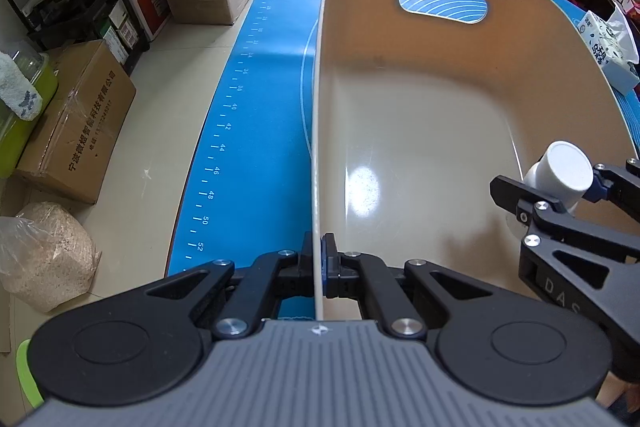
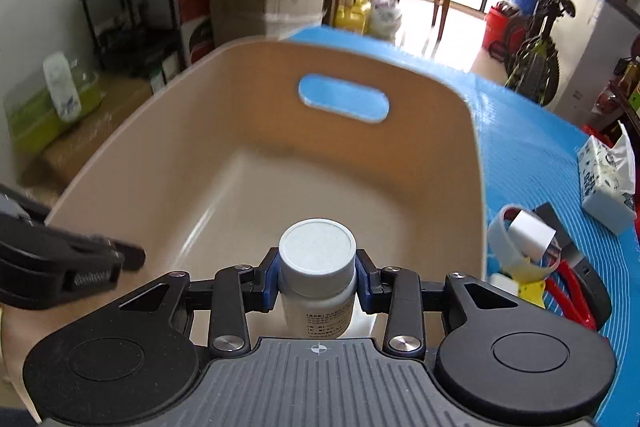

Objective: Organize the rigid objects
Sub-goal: 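Carry the pill bottle into the basket with the right tool and release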

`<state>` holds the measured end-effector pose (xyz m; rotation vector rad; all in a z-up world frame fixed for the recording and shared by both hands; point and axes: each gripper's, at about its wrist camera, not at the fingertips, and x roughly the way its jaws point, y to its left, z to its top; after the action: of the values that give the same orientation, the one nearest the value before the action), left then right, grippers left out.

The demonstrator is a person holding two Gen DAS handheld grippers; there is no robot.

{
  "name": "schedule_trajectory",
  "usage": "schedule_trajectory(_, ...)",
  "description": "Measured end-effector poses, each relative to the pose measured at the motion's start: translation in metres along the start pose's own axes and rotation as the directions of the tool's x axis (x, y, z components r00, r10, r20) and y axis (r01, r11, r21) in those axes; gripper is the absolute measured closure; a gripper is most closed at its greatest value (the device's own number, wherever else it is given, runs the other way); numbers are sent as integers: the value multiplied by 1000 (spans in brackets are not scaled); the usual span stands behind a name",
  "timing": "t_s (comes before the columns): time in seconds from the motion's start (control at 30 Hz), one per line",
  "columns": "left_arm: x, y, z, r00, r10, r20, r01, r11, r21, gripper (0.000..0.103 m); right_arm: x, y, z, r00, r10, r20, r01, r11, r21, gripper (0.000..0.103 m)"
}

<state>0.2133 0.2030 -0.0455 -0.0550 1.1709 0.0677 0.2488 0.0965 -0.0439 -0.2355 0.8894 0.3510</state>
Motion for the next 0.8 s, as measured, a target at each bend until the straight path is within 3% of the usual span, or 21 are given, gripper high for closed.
schedule_trajectory(0.17,0,0,0,1000,1,0,-1,1000,1,100,8,-1,3,997,6,-73,-5,1000,3,59)
schedule_trajectory(0.4,0,-1,0,1000,6,-1,-6,1000,2,100,0,-6,4,998,32,-50,-31,999,20,51)
schedule_trajectory(0.57,0,-1,0,1000,4,-1,-4,1000,2,100,-25,-20,2,997,67,31,-69,996,60,50)
schedule_trajectory(0.63,0,-1,0,1000,4,-1,-4,1000,2,100,-40,-31,1,996,54,75,-60,994,88,34)
schedule_trajectory(0.8,0,-2,0,1000,7,-1,-7,1000,8,99,-78,-70,-1,984,1,179,-29,988,151,32)
